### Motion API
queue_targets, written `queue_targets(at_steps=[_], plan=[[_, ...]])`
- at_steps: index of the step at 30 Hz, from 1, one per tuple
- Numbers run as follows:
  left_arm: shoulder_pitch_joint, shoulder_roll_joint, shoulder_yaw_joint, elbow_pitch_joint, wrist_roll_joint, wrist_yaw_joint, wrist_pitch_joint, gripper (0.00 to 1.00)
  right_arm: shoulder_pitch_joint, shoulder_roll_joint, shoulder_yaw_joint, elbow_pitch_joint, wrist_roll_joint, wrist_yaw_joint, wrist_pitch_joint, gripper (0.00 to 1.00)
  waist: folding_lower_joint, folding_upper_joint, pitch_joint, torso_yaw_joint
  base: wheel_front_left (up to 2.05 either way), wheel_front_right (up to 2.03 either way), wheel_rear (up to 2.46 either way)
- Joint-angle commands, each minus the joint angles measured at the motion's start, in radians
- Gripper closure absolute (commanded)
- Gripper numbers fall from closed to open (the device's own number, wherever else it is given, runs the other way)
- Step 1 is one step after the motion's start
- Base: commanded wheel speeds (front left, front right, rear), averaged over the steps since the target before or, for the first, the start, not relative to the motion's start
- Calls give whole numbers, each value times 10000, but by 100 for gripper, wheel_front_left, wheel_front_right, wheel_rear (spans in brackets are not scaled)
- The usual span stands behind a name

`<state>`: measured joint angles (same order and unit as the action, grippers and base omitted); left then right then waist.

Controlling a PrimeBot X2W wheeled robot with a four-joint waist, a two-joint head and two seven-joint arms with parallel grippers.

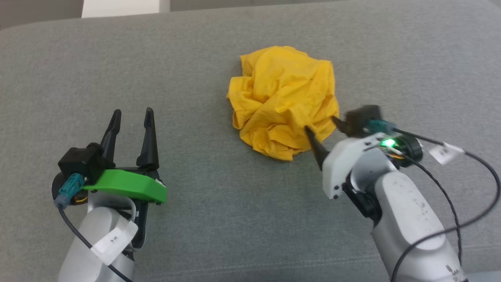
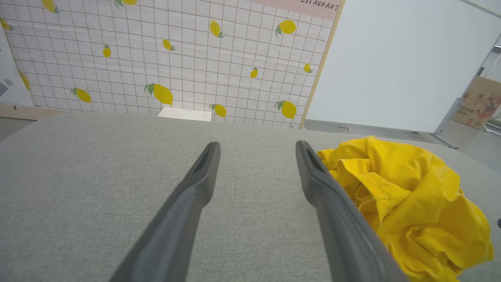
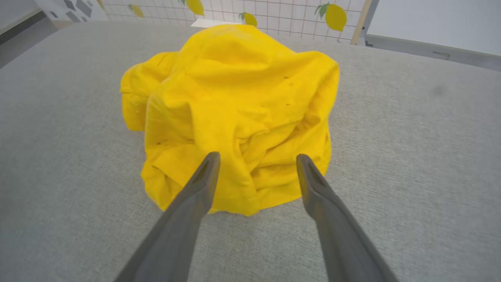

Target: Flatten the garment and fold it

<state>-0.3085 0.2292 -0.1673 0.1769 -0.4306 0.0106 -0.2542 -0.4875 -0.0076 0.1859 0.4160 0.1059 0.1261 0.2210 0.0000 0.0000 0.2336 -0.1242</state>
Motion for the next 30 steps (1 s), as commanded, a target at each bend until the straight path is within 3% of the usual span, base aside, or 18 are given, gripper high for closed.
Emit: queue_targets(at_steps=[1,4,8,10,14,18,25,30], plan=[[93,-58,28,-59,60,-58,-74,0,-257,-52,210,166,29,46,332,0,0,0,249,308,0,0,0],[45,-210,80,-90,88,-139,-74,0,-680,-221,750,614,142,46,1189,0,0,0,354,538,0,0,0],[36,-350,127,18,105,-280,-75,0,-967,-318,934,886,154,46,1272,0,0,0,431,721,0,0,0],[37,-400,172,72,124,-335,-75,0,-1036,-318,923,962,242,46,1133,100,0,0,451,761,0,0,0],[75,-471,307,141,189,-397,-75,0,-1056,-359,1008,875,515,46,727,100,0,0,397,714,0,0,0],[171,-531,436,146,243,-450,-75,0,-797,-534,541,-12,998,46,187,100,0,0,212,512,0,0,0],[286,-627,579,94,332,-551,-76,0,1263,-988,-2800,-2613,993,46,231,100,0,0,-64,2,0,0,0],[236,-689,550,160,343,-630,-76,0,2825,-718,-4143,-2976,708,46,962,100,0,0,-65,-302,0,0,0]])
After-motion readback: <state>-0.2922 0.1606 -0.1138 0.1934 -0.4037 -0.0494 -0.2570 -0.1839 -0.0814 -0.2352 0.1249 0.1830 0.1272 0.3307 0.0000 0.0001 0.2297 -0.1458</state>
